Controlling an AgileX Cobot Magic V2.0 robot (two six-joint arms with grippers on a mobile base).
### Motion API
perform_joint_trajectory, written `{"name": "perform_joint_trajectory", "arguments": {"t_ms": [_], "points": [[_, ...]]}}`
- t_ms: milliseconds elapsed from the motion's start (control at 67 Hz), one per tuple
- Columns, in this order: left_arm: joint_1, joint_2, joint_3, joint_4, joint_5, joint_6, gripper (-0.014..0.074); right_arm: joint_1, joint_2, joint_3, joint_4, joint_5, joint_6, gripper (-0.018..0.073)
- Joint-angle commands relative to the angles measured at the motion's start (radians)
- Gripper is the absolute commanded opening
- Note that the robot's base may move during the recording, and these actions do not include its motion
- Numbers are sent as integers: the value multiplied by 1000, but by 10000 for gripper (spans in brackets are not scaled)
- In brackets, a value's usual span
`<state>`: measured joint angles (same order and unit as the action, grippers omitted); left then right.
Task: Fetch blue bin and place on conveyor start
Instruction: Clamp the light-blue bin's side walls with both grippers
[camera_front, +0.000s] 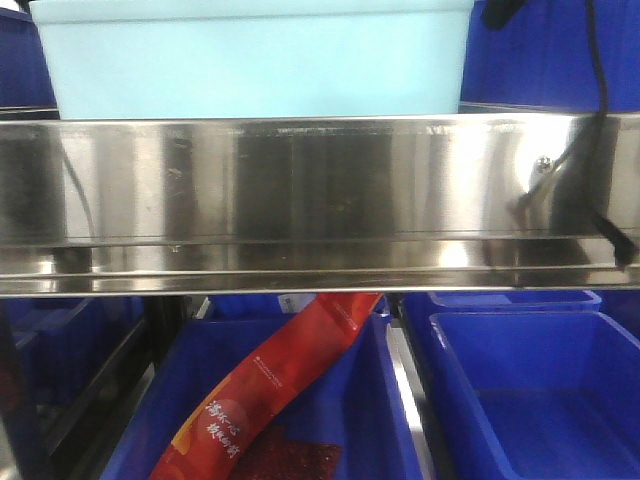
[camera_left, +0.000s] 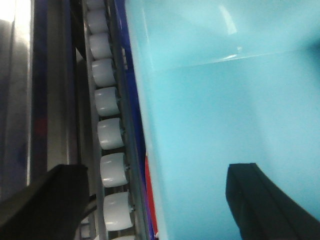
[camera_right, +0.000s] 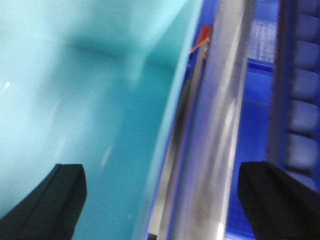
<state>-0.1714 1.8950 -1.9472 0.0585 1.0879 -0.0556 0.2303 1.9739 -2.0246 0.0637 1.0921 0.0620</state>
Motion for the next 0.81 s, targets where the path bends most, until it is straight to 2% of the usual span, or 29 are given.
{"name": "perform_joint_trajectory", "arguments": {"t_ms": [0,105,179,329,448,478,792], "points": [[0,7,-9,-8,-20,-9,459,-2,11,-8,11,-27,-1,496],[0,16,-9,-8,-28,-11,418,-2,27,-8,12,-29,-1,465],[0,21,-9,-8,-26,-24,342,-2,33,-8,13,-29,-1,386],[0,41,-9,-31,-16,-29,111,-2,44,-8,13,-25,-1,135],[0,66,-9,-69,20,-29,-93,-2,51,-8,13,-23,-1,-124],[0,74,-9,-75,27,-29,-110,-2,51,-8,13,-23,1,-169],[0,77,-51,-78,81,-29,-111,-2,43,-8,13,-25,1,-153]]}}
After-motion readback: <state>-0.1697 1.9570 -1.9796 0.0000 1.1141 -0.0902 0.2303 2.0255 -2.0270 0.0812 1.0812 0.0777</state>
